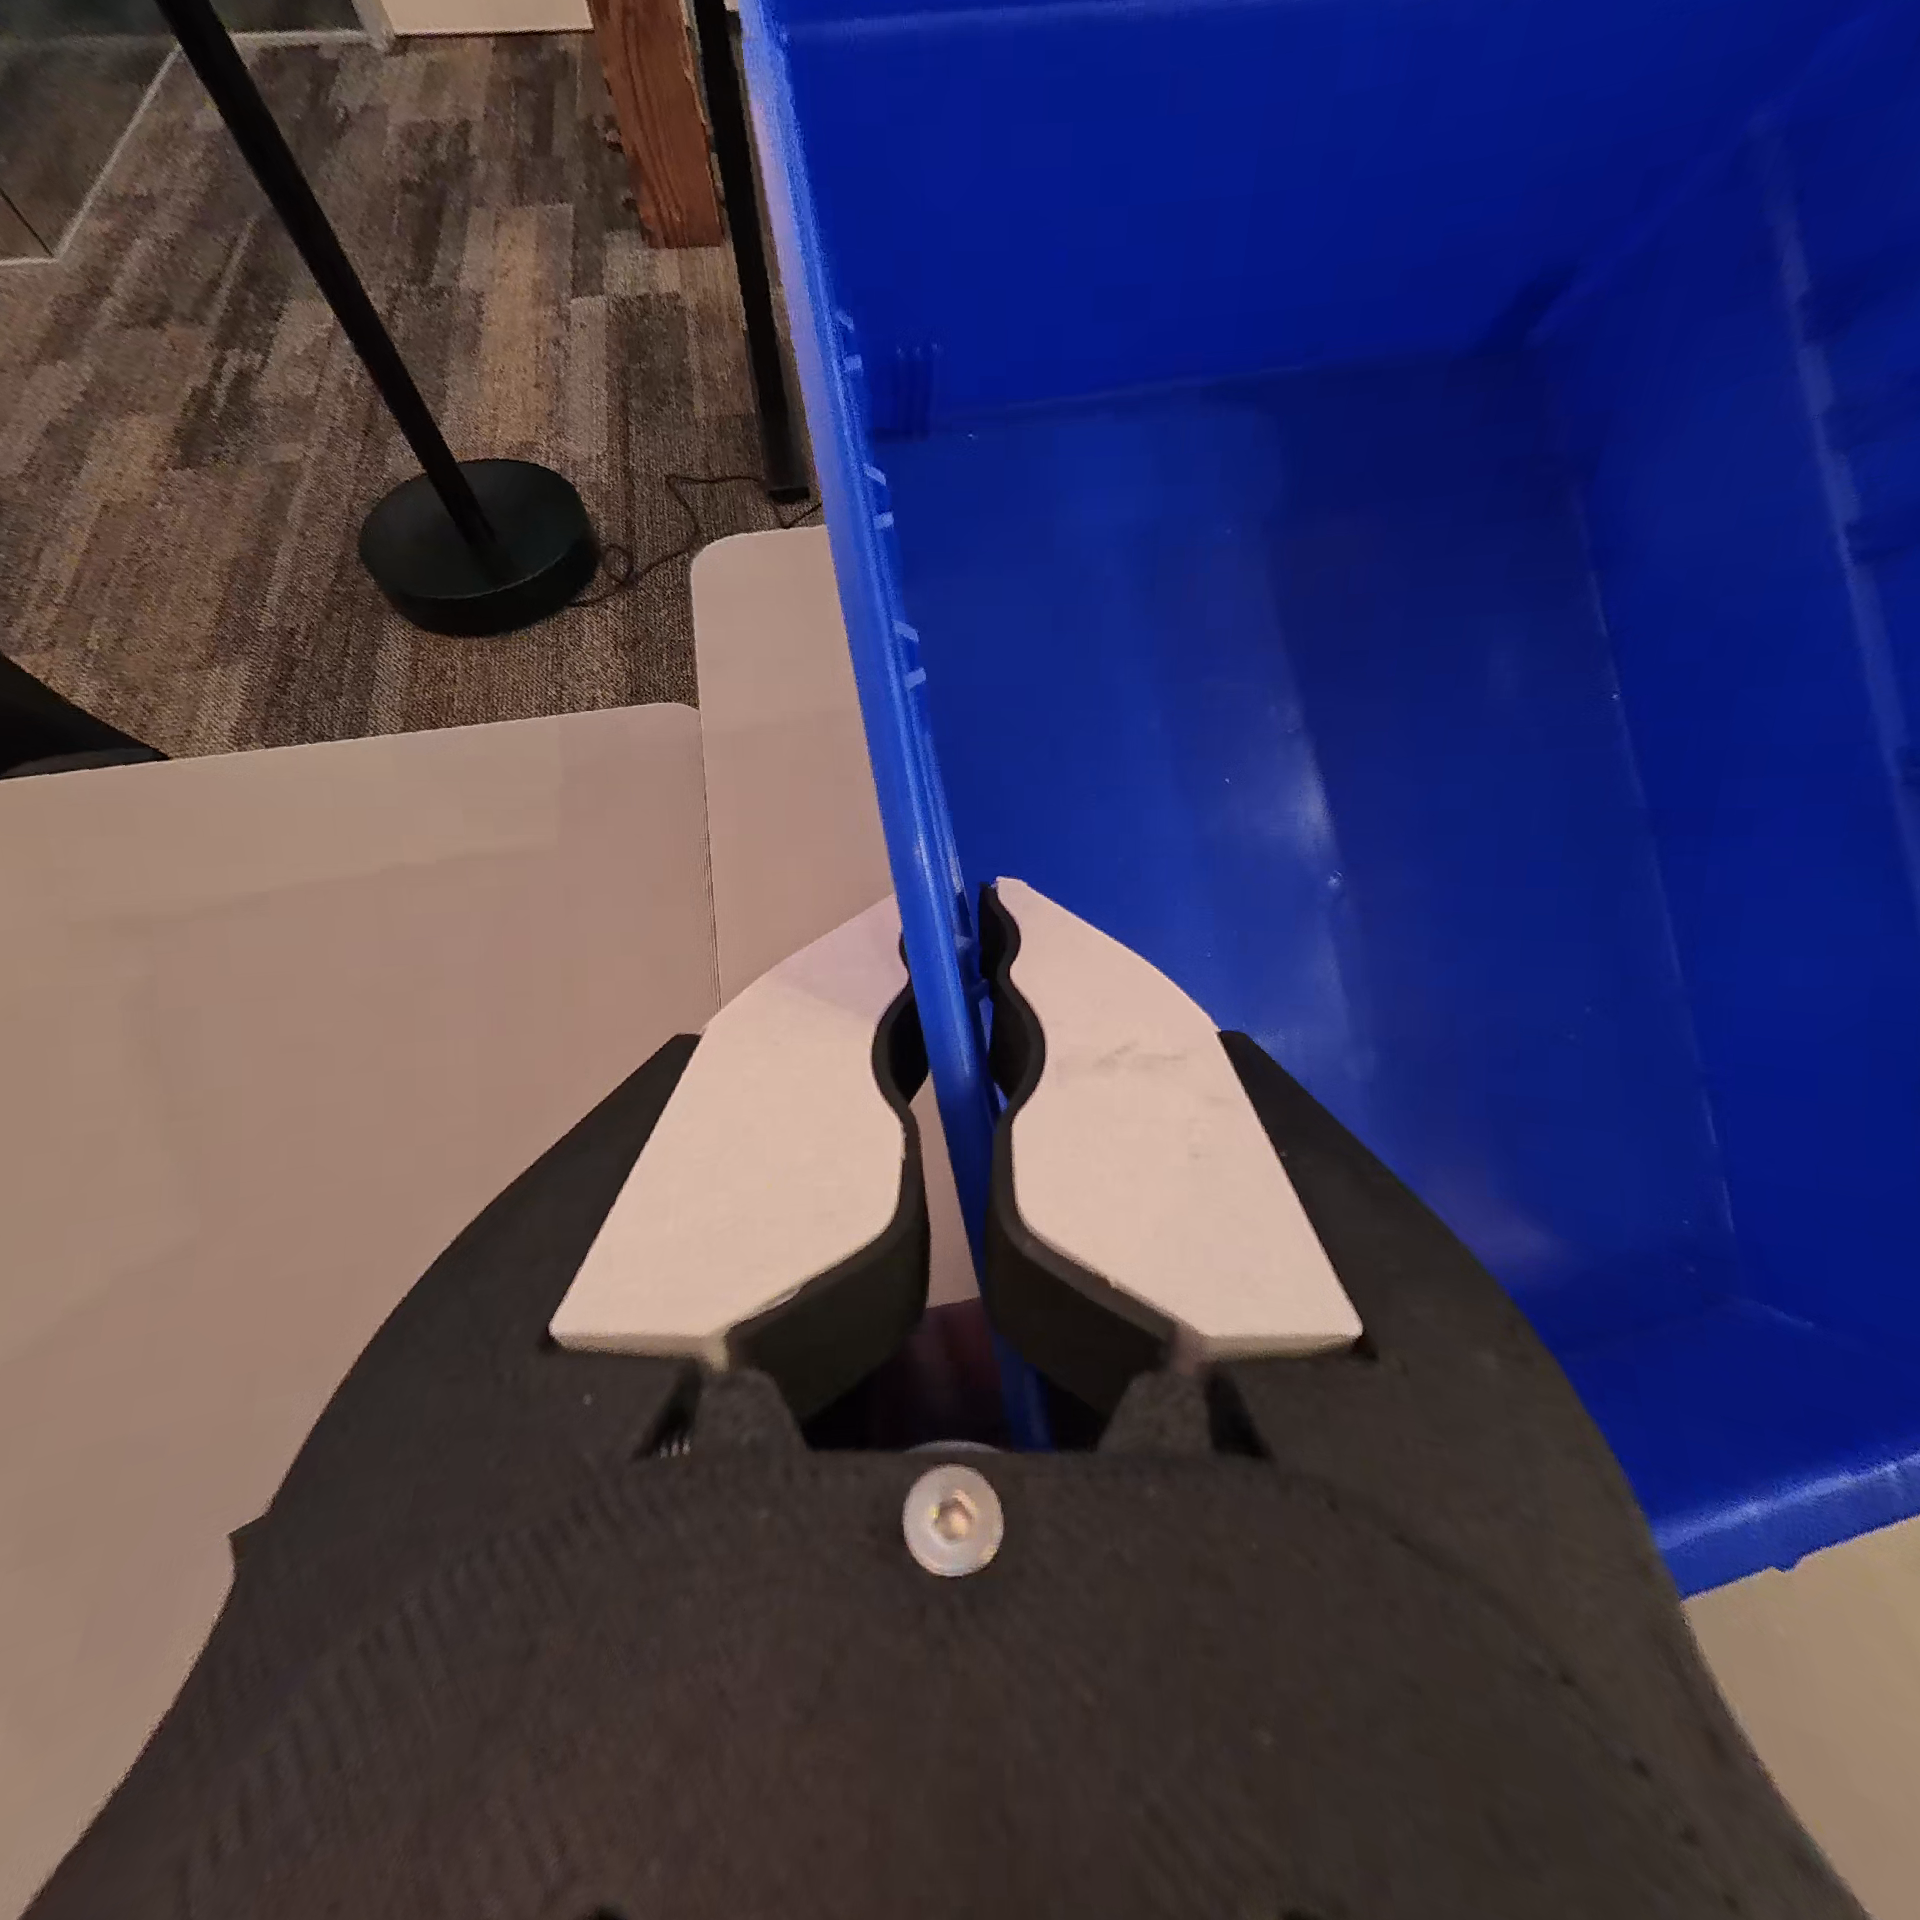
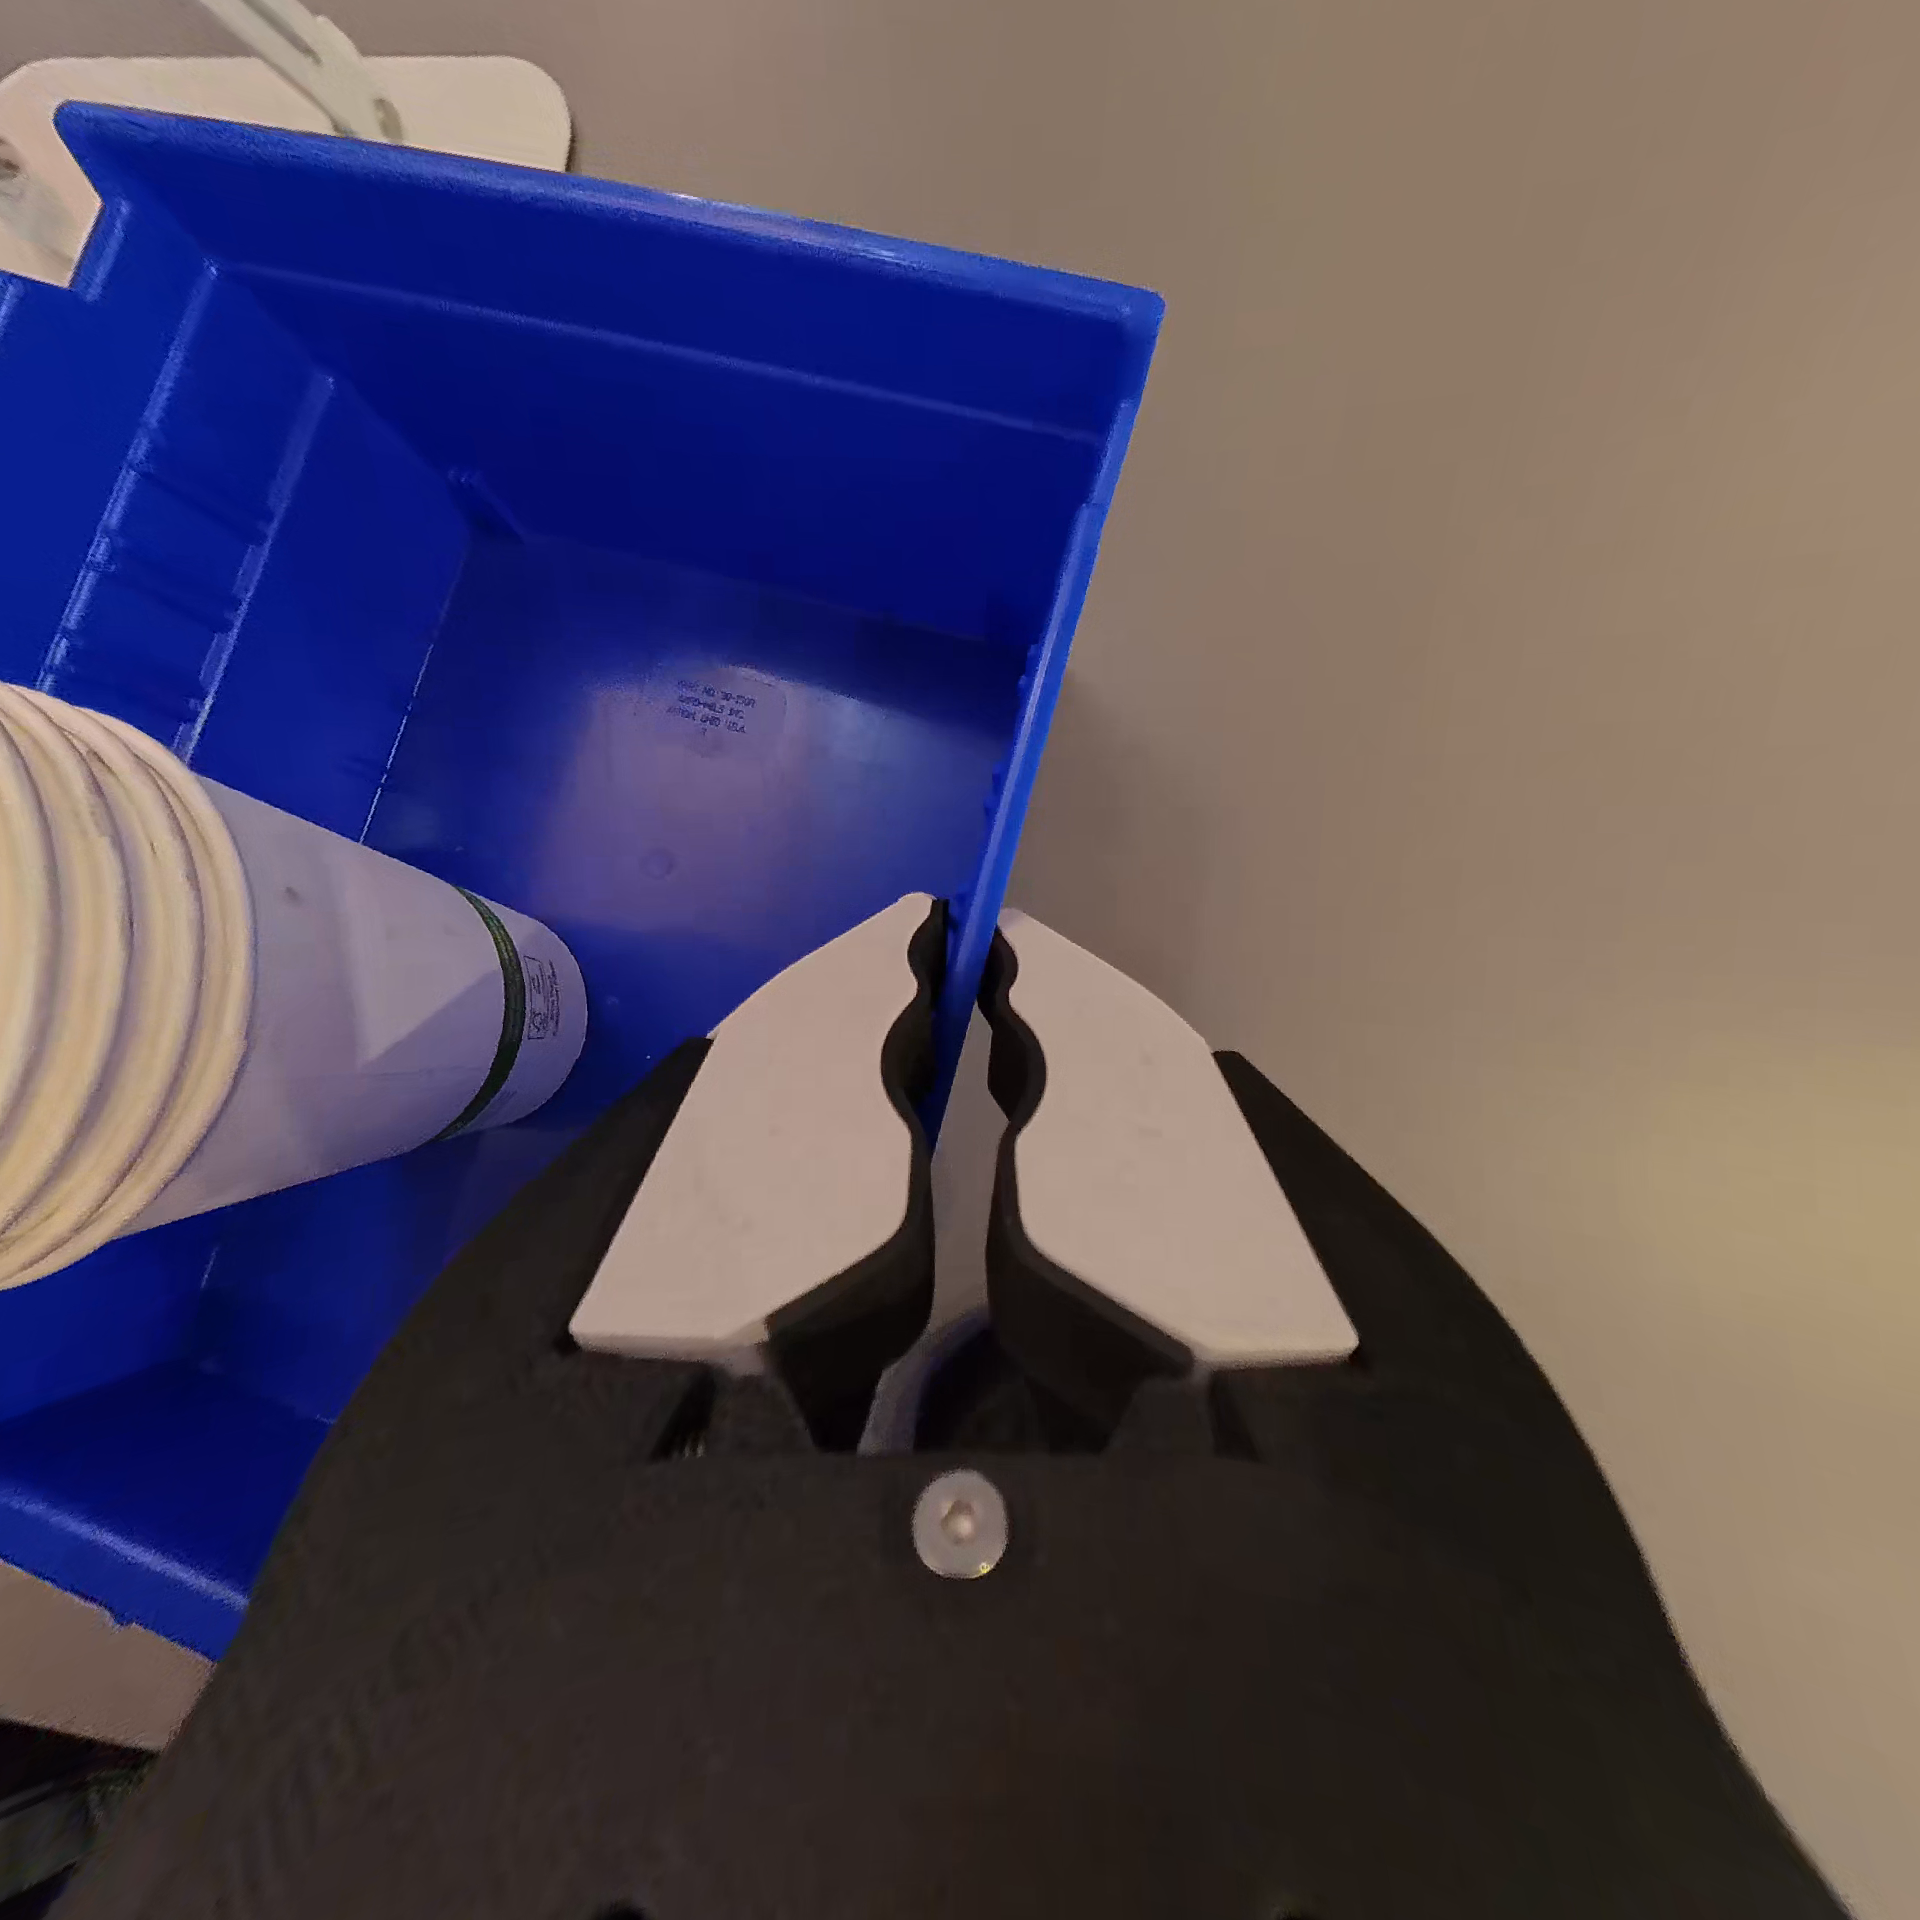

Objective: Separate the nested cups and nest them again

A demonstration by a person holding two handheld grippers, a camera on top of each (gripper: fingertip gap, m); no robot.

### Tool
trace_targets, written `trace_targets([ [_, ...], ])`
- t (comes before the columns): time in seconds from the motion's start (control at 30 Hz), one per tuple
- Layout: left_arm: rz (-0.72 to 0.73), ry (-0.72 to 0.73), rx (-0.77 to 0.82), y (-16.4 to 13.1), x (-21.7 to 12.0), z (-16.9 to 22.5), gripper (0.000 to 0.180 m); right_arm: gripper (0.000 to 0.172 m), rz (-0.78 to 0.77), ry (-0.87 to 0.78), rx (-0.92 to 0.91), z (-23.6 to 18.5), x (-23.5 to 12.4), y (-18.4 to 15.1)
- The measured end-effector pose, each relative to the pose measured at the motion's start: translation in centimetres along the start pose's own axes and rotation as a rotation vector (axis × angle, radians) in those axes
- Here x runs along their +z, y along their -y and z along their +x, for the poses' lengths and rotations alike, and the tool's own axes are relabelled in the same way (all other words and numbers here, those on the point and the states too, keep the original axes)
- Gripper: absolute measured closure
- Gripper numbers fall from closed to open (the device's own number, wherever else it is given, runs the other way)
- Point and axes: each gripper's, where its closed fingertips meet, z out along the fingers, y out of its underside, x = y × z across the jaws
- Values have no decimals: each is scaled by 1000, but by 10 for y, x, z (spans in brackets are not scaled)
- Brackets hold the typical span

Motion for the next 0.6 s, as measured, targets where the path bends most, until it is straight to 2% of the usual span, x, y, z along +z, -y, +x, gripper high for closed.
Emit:
trace_targets([
  [0.2, 43, 16, -11, 6, -11, -6, 174, 167, -9, 84, -76, -47, 0, -9],
  [0.6, 101, 57, -53, 6, -37, -29, 174, 167, -48, 297, -319, -180, 38, 14],
])
